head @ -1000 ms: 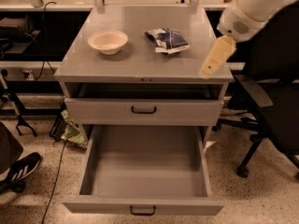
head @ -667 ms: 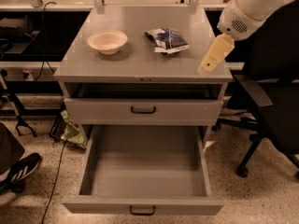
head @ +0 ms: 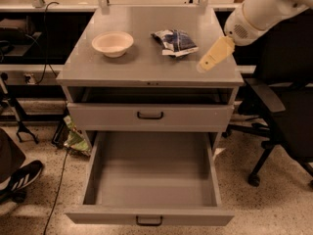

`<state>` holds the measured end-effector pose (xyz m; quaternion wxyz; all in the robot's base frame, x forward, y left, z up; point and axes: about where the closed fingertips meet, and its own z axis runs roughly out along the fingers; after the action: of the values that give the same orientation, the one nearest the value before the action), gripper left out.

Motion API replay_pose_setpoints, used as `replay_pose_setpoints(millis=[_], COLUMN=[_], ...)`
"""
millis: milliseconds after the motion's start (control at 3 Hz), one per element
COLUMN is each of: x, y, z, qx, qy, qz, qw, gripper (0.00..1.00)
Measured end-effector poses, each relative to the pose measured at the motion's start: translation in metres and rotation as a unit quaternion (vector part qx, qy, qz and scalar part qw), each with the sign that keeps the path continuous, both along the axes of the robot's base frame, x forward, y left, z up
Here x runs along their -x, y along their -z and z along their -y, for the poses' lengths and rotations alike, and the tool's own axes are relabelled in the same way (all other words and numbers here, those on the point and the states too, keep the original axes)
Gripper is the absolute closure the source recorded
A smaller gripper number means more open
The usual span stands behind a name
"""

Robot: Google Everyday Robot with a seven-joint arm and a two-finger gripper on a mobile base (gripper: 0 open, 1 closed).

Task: Place blue chip bag into middle drawer

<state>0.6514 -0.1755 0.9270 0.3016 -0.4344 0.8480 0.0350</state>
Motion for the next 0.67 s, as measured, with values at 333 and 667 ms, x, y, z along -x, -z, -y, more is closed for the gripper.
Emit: replay_pose_setpoints(millis=[333, 667], x=[-0.041, -0.088], y=[0.008, 0.021], z=[-0.007, -0.015], qx=[-0.028, -0.043], qy=[0.034, 0.051], qz=[0.037, 0.069], qw=[0.9983, 0.9954], gripper=[0.0, 0.0])
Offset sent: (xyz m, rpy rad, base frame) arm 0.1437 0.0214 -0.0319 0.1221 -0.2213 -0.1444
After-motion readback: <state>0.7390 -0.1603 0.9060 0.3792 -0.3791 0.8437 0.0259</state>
